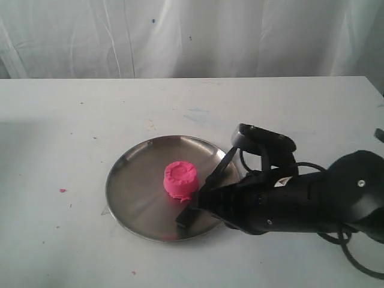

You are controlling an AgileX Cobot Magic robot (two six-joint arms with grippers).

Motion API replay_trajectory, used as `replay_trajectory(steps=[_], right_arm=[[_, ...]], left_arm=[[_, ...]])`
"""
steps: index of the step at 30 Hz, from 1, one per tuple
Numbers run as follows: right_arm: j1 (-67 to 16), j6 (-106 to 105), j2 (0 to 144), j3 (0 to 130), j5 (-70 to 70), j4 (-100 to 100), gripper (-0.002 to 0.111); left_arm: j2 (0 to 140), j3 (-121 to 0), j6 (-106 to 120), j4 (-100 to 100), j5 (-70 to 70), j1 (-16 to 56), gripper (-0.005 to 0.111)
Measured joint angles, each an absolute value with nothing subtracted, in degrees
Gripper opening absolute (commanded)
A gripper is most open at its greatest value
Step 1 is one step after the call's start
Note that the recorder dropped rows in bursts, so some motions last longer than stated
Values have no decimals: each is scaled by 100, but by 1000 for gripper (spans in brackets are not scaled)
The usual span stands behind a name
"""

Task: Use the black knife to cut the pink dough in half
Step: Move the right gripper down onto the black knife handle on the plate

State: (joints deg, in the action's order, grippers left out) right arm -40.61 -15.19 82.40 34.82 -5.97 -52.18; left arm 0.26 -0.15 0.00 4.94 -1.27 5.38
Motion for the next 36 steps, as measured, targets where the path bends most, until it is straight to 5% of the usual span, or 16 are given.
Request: replay_trajectory(steps=[3, 8, 10, 24, 36], right_arm=[[-4137, -1388, 8606, 3820, -531, -5270, 6], [-4160, -1203, 9221, 4041, -493, -5620, 45], [-4162, -1179, 9426, 4104, -493, -5801, 51], [-4172, -1022, 10568, 4838, -418, -6042, 50], [-4172, -744, 10794, 4930, -329, -6095, 29]], left_arm=[[26, -15, 0, 494, -127, 538, 0], [26, -15, 0, 494, -127, 538, 0], [26, -15, 0, 494, -127, 538, 0], [26, -15, 0, 494, -127, 538, 0], [26, -15, 0, 494, -127, 538, 0]])
